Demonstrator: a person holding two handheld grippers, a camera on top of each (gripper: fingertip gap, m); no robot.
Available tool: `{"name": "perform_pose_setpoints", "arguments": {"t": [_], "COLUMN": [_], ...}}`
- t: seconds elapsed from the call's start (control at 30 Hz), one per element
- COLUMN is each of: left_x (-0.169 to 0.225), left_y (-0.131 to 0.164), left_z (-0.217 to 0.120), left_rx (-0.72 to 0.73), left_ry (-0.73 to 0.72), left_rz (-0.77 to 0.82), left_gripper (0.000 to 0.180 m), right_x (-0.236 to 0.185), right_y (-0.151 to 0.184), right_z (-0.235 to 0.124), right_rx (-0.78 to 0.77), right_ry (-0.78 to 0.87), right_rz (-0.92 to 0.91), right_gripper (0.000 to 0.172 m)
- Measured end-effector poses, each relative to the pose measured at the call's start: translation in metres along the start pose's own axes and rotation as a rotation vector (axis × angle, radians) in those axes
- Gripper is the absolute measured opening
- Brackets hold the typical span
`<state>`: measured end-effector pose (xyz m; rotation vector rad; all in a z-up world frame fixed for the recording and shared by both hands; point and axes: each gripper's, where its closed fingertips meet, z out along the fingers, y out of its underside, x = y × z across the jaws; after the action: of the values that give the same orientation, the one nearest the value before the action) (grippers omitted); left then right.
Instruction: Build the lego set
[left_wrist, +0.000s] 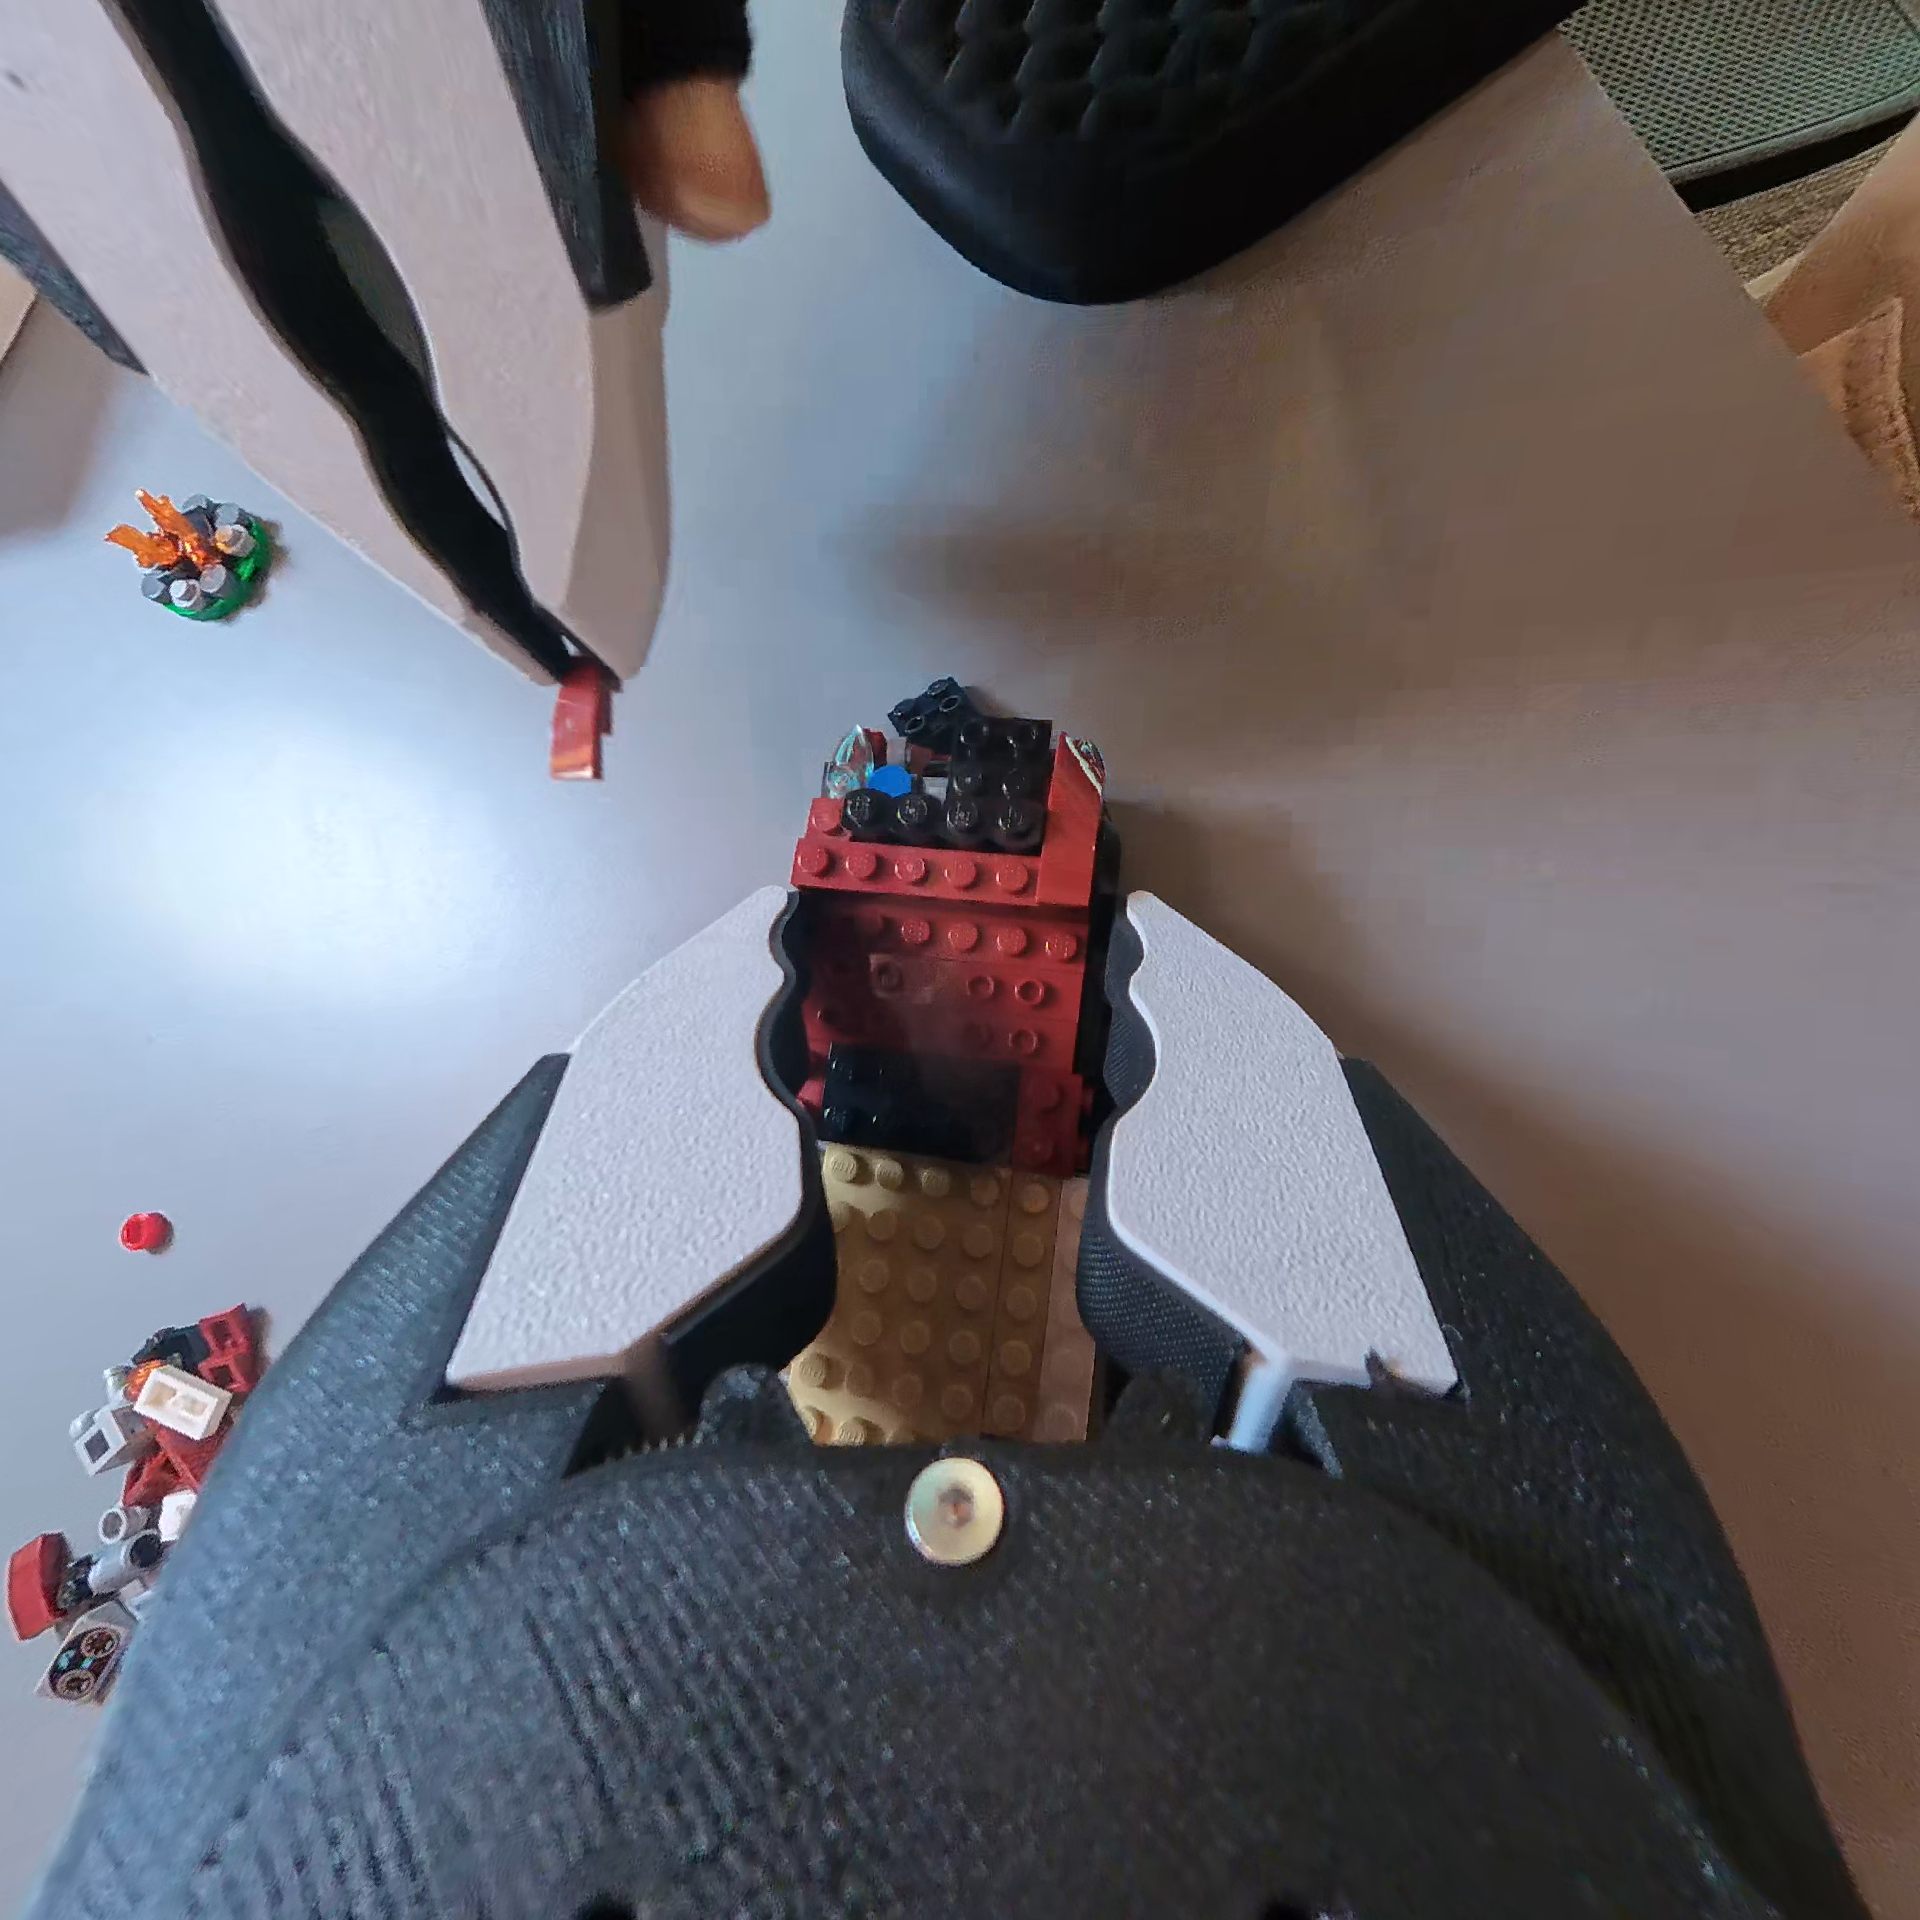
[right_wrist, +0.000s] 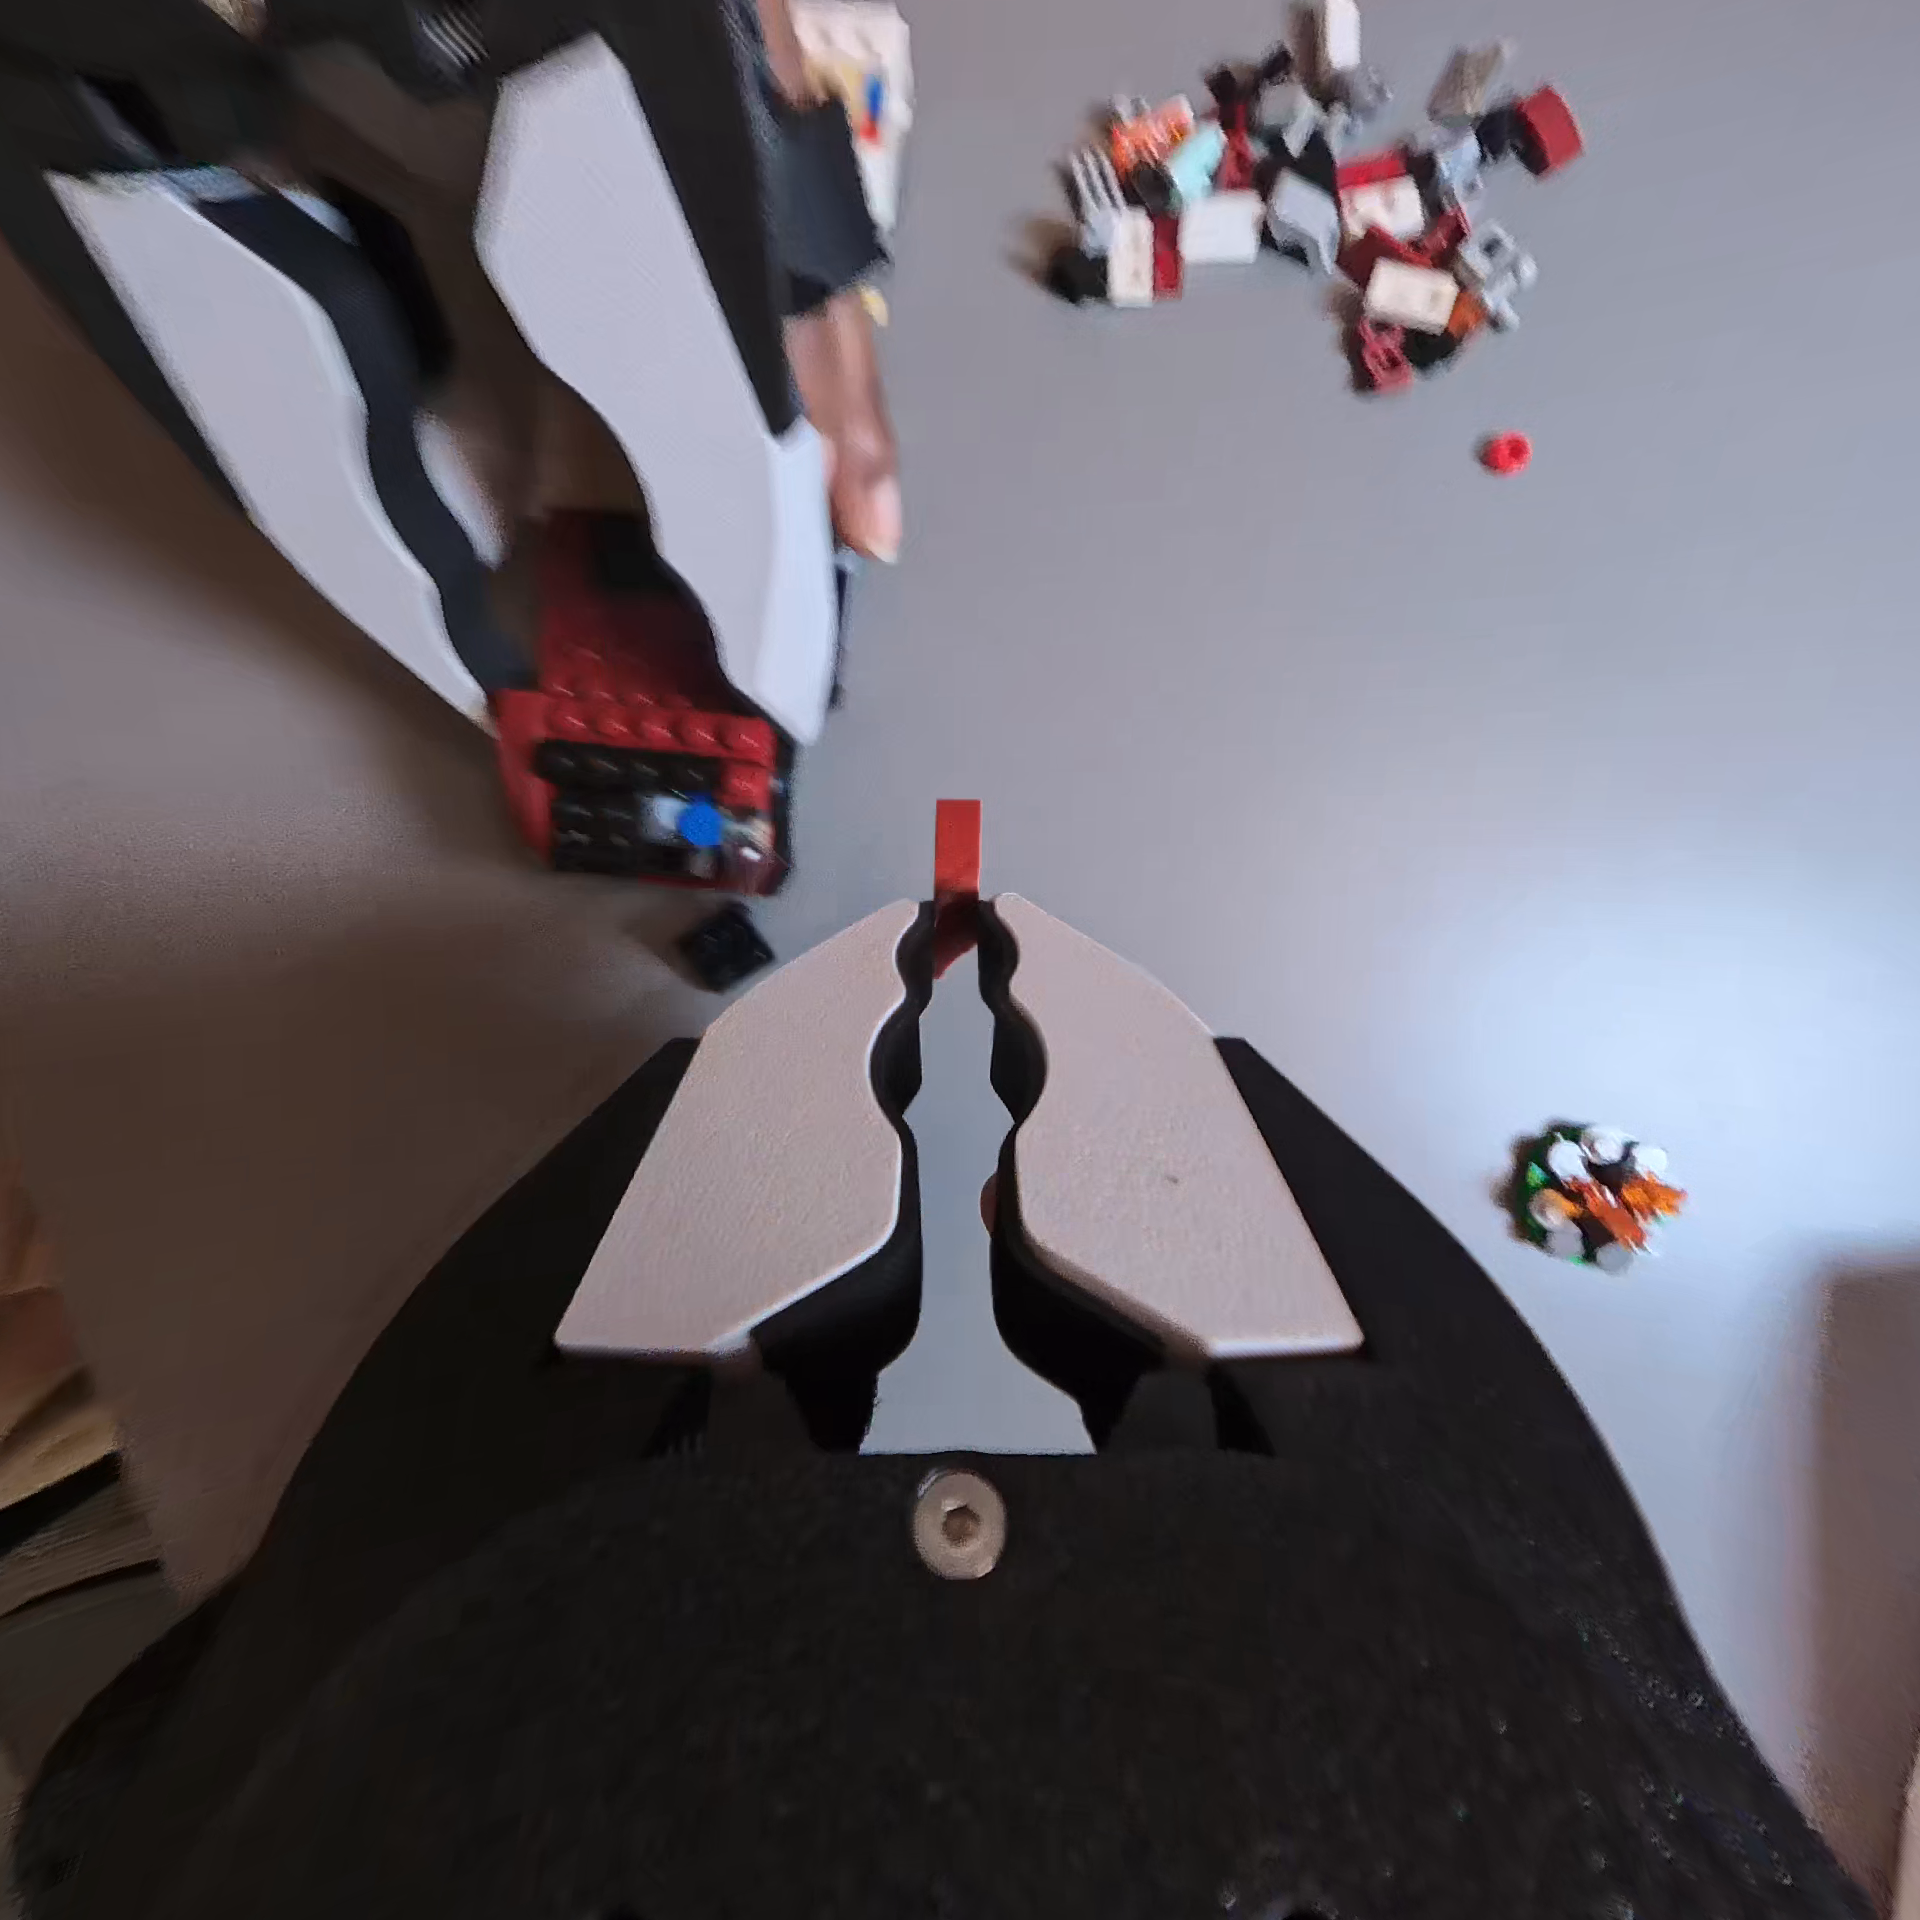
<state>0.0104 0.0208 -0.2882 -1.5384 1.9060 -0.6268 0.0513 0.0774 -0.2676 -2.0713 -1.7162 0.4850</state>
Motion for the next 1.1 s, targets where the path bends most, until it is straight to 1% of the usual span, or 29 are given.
{"name": "perform_pose_setpoints", "arguments": {"t": [0.13, 0.2, 0.23, 0.27, 0.37, 0.43, 0.5, 0.53, 0.63, 0.77, 0.9, 1.0, 1.1], "left_x": [0.0, 0.0, 0.0, 0.0, 0.001, 0.001, 0.0, -0.001, 0.0, -0.003, -0.002, -0.002, -0.002], "left_y": [0.001, 0.001, 0.001, 0.001, 0.002, 0.003, 0.005, 0.005, 0.004, 0.001, 0.006, 0.006, 0.006], "left_z": [-0.001, -0.001, -0.001, -0.002, -0.003, -0.004, -0.005, -0.006, -0.007, -0.006, 0.0, 0.001, 0.0], "left_rx": [-0.002, -0.004, -0.006, -0.009, -0.016, -0.023, -0.042, -0.049, -0.045, -0.047, -0.098, -0.096, -0.094], "left_ry": [-0.008, -0.013, -0.015, -0.015, -0.019, -0.02, -0.026, -0.036, -0.025, -0.027, -0.021, -0.029, -0.037], "left_rz": [-0.002, -0.004, -0.005, -0.005, -0.008, -0.013, -0.012, -0.009, -0.033, -0.052, -0.038, -0.036, -0.041], "left_gripper": [0.056, 0.056, 0.056, 0.056, 0.056, 0.056, 0.056, 0.062, 0.072, 0.07, 0.061, 0.06, 0.06], "right_x": [0.018, 0.02, 0.019, 0.021, 0.019, 0.007, -0.016, -0.027, -0.048, -0.053, -0.054, -0.054, -0.054], "right_y": [0.03, 0.032, 0.031, 0.031, 0.022, 0.016, 0.018, 0.021, 0.033, 0.036, 0.03, 0.028, 0.026], "right_z": [0.018, 0.021, 0.021, 0.019, 0.003, -0.012, -0.018, -0.015, 0.003, 0.016, 0.022, 0.025, 0.025], "right_rx": [-0.127, -0.136, -0.134, -0.137, -0.058, 0.02, 0.065, 0.074, 0.062, 0.028, -0.013, -0.036, -0.024], "right_ry": [0.092, 0.108, 0.105, 0.114, 0.112, 0.071, -0.005, -0.04, -0.105, -0.149, -0.178, -0.171, -0.161], "right_rz": [-0.017, -0.042, -0.041, -0.042, -0.054, -0.098, -0.146, -0.154, -0.163, -0.189, -0.244, -0.272, -0.256], "right_gripper": [0.008, 0.009, 0.018, 0.022, 0.028, 0.03, 0.029, 0.029, 0.029, 0.029, 0.027, 0.017, 0.016]}}
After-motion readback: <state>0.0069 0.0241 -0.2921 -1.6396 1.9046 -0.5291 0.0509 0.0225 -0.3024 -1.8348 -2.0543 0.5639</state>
